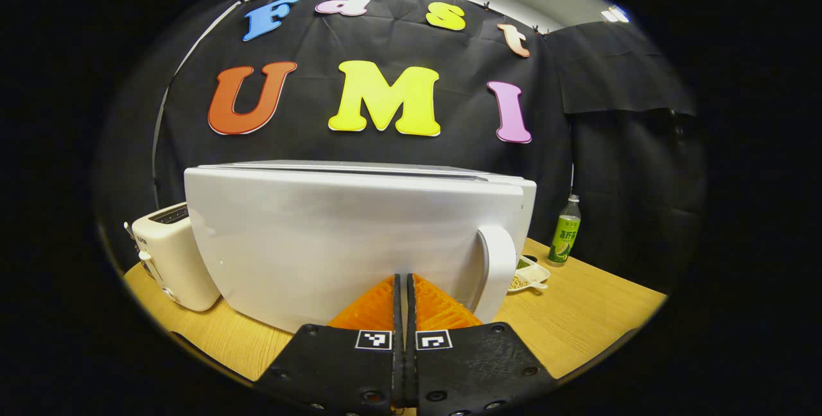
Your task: Open the microwave oven with the left hand, put the food in, and close the microwave oven.
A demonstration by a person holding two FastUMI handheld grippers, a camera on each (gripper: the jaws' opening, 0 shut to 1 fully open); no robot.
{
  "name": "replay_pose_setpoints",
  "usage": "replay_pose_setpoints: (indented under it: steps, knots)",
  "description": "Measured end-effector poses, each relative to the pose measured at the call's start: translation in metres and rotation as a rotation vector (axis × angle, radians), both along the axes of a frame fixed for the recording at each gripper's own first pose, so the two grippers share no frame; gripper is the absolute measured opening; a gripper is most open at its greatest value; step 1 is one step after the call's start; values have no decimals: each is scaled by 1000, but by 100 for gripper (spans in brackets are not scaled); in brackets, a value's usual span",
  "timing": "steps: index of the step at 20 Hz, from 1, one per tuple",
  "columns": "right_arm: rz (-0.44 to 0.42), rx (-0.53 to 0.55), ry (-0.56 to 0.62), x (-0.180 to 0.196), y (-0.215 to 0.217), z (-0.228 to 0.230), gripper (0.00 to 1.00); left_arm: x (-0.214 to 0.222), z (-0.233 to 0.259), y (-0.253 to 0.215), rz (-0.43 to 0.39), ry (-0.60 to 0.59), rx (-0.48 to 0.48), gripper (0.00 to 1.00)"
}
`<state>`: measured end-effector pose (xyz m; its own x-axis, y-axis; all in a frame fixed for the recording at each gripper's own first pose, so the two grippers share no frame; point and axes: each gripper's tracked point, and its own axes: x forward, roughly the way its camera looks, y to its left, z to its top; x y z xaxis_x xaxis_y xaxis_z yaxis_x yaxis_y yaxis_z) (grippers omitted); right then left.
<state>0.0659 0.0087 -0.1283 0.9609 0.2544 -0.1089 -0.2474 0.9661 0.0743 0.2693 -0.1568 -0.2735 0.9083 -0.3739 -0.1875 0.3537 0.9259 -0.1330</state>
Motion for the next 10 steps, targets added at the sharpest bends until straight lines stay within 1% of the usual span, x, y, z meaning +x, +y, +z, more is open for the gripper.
replay_pose_setpoints:
  steps: [1,2,3,4,5,8,10]
  knots:
    - [3,-9,-12,2,-1,-1,96,6,0,-3,6,6,-9,0]
    - [7,-19,-24,3,-1,-3,100,13,0,-4,12,7,-16,0]
    - [11,-24,-33,4,-1,-4,100,19,0,-6,19,9,-21,0]
    - [17,-26,-34,6,0,-7,96,23,-3,-5,35,21,-20,0]
    - [26,-25,-34,7,2,-9,100,27,-1,-3,49,13,-22,0]
    - [43,-16,-28,11,5,-14,100,27,-2,-3,51,8,-15,0]
    - [40,-2,-25,11,6,-16,100,29,0,-4,54,-3,-12,0]
